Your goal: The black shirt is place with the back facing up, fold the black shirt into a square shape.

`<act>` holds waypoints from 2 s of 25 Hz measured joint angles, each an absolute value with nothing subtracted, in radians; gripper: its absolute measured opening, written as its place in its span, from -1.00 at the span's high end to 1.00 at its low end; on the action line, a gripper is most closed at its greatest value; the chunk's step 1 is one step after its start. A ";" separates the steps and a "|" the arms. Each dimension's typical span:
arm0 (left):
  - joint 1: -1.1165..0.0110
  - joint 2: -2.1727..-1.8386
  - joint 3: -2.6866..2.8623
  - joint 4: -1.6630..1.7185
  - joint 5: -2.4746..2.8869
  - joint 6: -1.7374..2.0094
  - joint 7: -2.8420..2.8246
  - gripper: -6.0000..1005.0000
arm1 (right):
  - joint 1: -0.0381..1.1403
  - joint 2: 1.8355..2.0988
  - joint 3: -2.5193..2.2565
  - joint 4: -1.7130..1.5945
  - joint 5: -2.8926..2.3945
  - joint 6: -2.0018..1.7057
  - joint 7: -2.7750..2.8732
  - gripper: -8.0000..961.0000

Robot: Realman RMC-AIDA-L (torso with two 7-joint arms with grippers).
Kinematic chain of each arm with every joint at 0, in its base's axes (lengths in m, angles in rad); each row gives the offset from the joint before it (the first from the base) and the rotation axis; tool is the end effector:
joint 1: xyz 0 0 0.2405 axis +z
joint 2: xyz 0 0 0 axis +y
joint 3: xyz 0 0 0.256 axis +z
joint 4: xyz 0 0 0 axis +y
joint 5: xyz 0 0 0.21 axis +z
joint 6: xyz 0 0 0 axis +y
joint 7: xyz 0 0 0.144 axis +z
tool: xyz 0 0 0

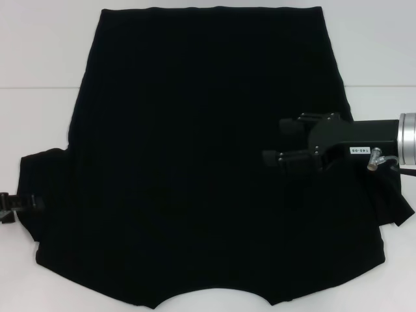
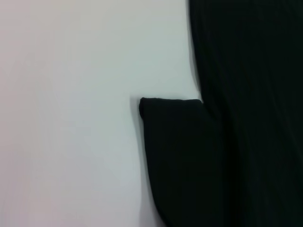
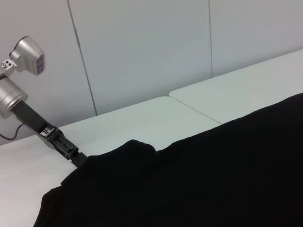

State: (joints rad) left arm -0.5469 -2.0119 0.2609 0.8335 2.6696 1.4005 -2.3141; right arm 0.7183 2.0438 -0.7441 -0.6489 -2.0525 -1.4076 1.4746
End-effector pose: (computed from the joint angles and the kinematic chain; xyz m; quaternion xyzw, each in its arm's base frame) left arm -0.3726 0.3266 0.0863 -0.6884 -0.6666 -0.0990 0.2682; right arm 0.2155 0.3911 0.0031 -0.9551 0.1757 0.1861 0.1491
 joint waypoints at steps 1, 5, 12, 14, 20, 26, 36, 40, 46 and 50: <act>-0.546 -2.011 0.259 0.835 2.670 1.401 -2.314 -0.25 | 0.718 2.044 -0.742 -0.649 -2.052 -1.408 1.474 -0.92; -0.545 -2.010 0.261 0.836 2.670 1.406 -2.315 -0.53 | 0.718 2.043 -0.738 -0.649 -2.053 -1.408 1.473 -0.92; -0.550 -2.010 0.280 0.828 2.670 1.409 -2.309 -0.67 | 0.716 2.043 -0.735 -0.649 -2.052 -1.408 1.472 -0.93; -0.553 -2.010 0.291 0.827 2.670 1.410 -2.310 -0.67 | 0.716 2.043 -0.735 -0.649 -2.052 -1.408 1.473 -0.93; -0.564 -2.011 0.293 0.825 2.668 1.412 -2.306 -0.65 | 0.717 2.043 -0.734 -0.649 -2.052 -1.408 1.473 -0.92; -0.568 -2.010 0.328 0.825 2.669 1.404 -2.306 -0.48 | 0.717 2.043 -0.729 -0.649 -2.052 -1.408 1.472 -0.92; -0.578 -2.009 0.342 0.825 2.671 1.382 -2.312 0.06 | 0.718 2.043 -0.727 -0.649 -2.052 -1.408 1.470 -0.93; -0.578 -2.010 0.342 0.825 2.671 1.371 -2.313 0.40 | 0.715 2.044 -0.727 -0.649 -2.052 -1.400 1.469 -0.93; -0.578 -2.013 0.342 0.825 2.671 1.362 -2.316 0.86 | 0.712 2.046 -0.727 -0.649 -2.053 -1.393 1.468 -0.93; -0.578 -2.014 0.340 0.825 2.671 1.343 -2.322 0.95 | 0.712 2.046 -0.726 -0.649 -2.053 -1.389 1.468 -0.93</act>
